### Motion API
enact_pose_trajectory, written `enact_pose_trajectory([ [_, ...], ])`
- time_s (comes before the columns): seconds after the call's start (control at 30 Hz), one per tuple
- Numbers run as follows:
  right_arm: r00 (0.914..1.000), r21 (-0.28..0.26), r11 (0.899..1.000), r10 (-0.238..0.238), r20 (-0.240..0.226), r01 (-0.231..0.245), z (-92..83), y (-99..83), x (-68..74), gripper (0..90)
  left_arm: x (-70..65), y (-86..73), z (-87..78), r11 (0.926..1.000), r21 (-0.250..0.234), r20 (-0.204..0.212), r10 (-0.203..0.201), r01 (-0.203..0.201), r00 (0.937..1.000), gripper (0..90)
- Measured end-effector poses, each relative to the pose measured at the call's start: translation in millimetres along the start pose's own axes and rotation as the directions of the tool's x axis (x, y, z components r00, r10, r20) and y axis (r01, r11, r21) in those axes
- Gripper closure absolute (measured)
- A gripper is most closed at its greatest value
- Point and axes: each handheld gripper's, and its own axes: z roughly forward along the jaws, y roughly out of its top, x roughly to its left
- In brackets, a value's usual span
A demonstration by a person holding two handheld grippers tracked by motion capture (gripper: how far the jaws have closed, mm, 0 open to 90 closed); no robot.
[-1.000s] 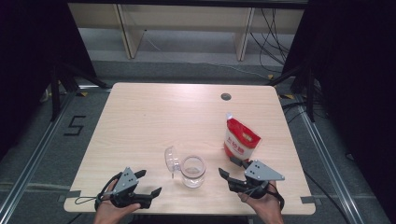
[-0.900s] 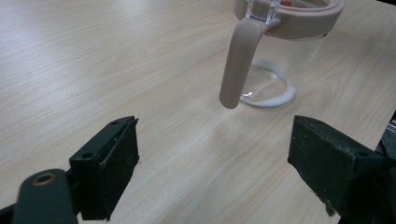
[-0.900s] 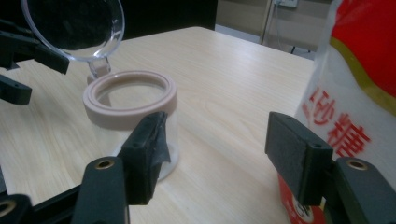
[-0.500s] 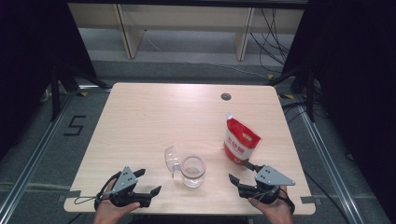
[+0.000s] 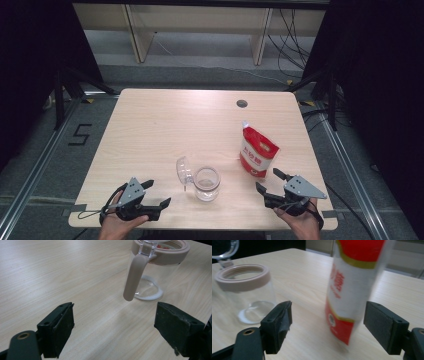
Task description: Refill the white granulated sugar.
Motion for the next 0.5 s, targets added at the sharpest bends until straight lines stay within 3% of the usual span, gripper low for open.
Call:
enact_pose_trajectory([
  [0.03,0.9996,-0.016,1.0,-0.025,0.015,0.026,0.6,-0.4,-3.2,22.8,0.0,0.4,-0.4,1.0,0.002,-0.002,0.001,-0.001,1.0,15.6],
  [0.13,0.9999,-0.006,1.0,0.005,0.01,-0.005,1.7,-2.3,-8.0,18.3,-0.1,0.5,1.5,0.9999,-0.01,0.002,-0.007,0.007,1.0,15.6],
  [0.23,0.9999,-0.006,1.0,0.006,0.01,-0.006,2.4,-2.8,-10.0,17.4,-0.4,1.0,1.9,1.0,-0.003,0.004,-0.003,0.003,1.0,15.7],
  [0.3,0.999,-0.02,0.999,-0.032,0.032,0.032,3.8,-3.1,-14.2,16.4,-0.9,0.8,1.9,1.0,-0.004,0.01,0.003,-0.003,0.9999,15.7],
  [0.33,0.999,-0.02,0.999,-0.032,0.032,0.032,3.8,-3.1,-14.2,16.4,-0.9,0.8,1.9,1.0,-0.004,0.01,0.003,-0.003,0.9999,15.6],
  [0.4,0.9994,-0.025,1.0,0.019,0.028,-0.018,5.1,-3.0,-13.5,16.0,-1.4,0.6,1.7,1.0,-0.007,0.014,0.002,-0.002,0.9999,15.6],
  [0.43,0.9995,-0.019,1.0,0.017,0.028,-0.016,5.6,-2.6,-14.5,15.9,-1.6,0.5,1.9,1.0,-0.007,0.015,0.002,-0.002,0.9999,15.6],
  [0.47,0.9989,-0.042,0.999,-0.03,0.036,0.031,8.6,-2.2,-18.8,15.9,-1.6,0.4,1.9,1.0,-0.006,0.015,0.003,-0.003,0.9999,15.6],
  [0.5,0.9996,-0.027,1.0,-0.004,0.029,0.005,8.5,-2.5,-17.2,15.9,-1.6,0.5,1.8,1.0,-0.001,0.014,0.007,-0.007,0.9999,15.6],
])
